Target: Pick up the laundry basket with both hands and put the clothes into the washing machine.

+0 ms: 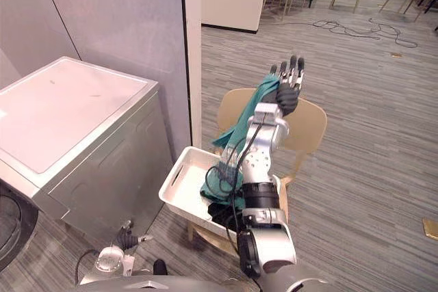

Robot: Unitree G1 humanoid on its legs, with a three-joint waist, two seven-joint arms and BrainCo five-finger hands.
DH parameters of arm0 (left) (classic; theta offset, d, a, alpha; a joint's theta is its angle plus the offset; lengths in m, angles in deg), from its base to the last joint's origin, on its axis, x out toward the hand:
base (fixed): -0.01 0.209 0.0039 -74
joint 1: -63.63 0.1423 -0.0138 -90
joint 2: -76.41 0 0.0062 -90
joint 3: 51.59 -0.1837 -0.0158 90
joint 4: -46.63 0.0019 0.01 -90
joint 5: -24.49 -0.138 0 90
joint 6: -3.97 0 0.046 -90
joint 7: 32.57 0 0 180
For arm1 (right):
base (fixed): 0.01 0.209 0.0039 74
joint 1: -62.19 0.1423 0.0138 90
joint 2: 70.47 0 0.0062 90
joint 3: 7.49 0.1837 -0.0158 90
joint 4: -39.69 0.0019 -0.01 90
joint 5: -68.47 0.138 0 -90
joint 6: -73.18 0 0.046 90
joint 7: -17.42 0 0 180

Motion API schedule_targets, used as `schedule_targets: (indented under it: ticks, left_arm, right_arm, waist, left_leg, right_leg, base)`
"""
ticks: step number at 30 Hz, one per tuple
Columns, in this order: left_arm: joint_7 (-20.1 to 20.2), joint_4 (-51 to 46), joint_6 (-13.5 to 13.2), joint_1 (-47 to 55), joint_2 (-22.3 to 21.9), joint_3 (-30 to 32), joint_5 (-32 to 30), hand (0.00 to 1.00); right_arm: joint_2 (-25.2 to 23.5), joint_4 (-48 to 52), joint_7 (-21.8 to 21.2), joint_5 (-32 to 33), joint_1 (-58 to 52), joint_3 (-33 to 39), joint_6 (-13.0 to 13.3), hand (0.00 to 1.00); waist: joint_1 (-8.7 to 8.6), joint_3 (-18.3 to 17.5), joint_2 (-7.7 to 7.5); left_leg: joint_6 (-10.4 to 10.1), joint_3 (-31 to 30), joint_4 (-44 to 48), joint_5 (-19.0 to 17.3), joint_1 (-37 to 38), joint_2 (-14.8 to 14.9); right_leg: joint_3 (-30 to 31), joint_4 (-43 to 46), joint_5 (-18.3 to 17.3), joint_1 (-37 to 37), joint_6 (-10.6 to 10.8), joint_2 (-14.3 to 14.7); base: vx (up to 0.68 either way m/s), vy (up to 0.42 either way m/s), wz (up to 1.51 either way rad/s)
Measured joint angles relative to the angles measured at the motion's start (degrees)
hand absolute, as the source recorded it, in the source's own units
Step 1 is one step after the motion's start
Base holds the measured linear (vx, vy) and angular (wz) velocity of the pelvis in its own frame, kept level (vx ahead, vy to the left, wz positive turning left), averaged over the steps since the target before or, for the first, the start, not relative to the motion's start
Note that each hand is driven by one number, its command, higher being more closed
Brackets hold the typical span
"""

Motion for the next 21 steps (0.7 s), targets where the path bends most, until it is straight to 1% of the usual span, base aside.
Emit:
schedule_targets:
  ticks: [2,4,9,12,13,15,18,21]
  left_arm:
    - [-0.27,-4.48,-0.18,-0.28,0.06,-1.03,0.60,0.00]
    - [-0.32,-9.50,-0.30,-1.68,0.34,-3.11,2.44,0.00]
    - [-0.29,-15.10,-0.79,-5.54,1.35,-6.41,3.45,0.00]
    - [-0.17,-15.67,-0.88,-10.76,1.51,-9.99,3.46,0.00]
    - [-0.04,-15.61,-0.88,-13.63,1.49,-12.07,3.43,0.00]
    - [0.24,-15.29,-0.88,-16.38,1.29,-13.92,3.42,0.00]
    - [0.43,-12.19,-0.88,-24.19,-0.15,-17.77,3.35,0.00]
    - [0.38,-11.29,-0.88,-27.01,-1.24,-18.80,3.30,0.00]
  right_arm:
    - [0.48,-0.04,0.21,0.00,2.74,0.88,0.63,1.00]
    - [1.77,-0.04,1.72,-0.07,5.96,0.70,1.33,1.00]
    - [2.42,-0.30,2.46,-0.32,8.39,0.52,1.32,1.00]
    - [2.57,-0.62,2.64,-0.60,9.54,0.29,1.22,1.00]
    - [2.55,-0.99,3.31,-0.61,10.72,-0.18,1.20,1.00]
    - [2.60,-2.16,3.87,-0.68,12.50,-0.92,1.21,1.00]
    - [2.55,-2.44,4.39,-0.79,15.24,-3.67,1.14,1.00]
    - [2.31,-2.42,4.39,-1.03,15.69,-6.21,0.79,1.00]
  waist:
    - [-0.05,-0.07,0.07]
    - [-0.14,-0.30,0.04]
    - [-0.31,-2.33,-0.20]
    - [-0.59,-2.35,-0.21]
    - [-0.96,-2.35,-0.20]
    - [-1.65,-2.35,-0.21]
    - [-2.63,-2.37,-0.25]
    - [-2.84,-2.42,-0.33]
  left_leg:
    - [0.01,0.01,0.00,-0.01,-0.04,0.03]
    - [0.03,0.04,-0.01,-0.03,-0.13,0.09]
    - [0.04,0.07,-0.01,-0.01,-1.04,0.48]
    - [0.39,0.09,0.01,0.39,-1.02,0.70]
    - [0.37,0.09,0.01,0.41,-1.02,0.74]
    - [0.38,0.10,0.01,0.42,-1.02,0.75]
    - [0.37,0.46,0.01,0.41,-0.98,0.80]
    - [0.35,1.91,0.02,0.39,-1.05,1.02]
  right_leg:
    - [0.04,-0.10,-0.02,-0.02,-0.03,0.05]
    - [0.10,-0.37,-0.01,-0.05,-0.08,0.18]
    - [0.15,-0.92,0.11,-0.84,-0.23,0.73]
    - [0.17,-0.89,0.21,-0.87,-0.10,0.98]
    - [0.18,-0.88,0.20,-0.90,-0.11,1.04]
    - [0.22,-0.88,0.20,-0.92,-0.12,1.06]
    - [0.58,-0.85,0.20,-1.17,-0.12,1.10]
    - [2.24,-0.50,0.32,-2.53,-0.32,1.30]
  base:
    - [0.00,0.000,0.00]
    - [0.00,0.000,0.00]
    - [0.04,-0.027,-0.02]
    - [0.03,-0.035,-0.02]
    - [0.00,0.000,0.00]
    - [0.00,0.000,0.00]
    - [0.01,-0.006,-0.07]
    - [0.01,-0.007,-0.26]
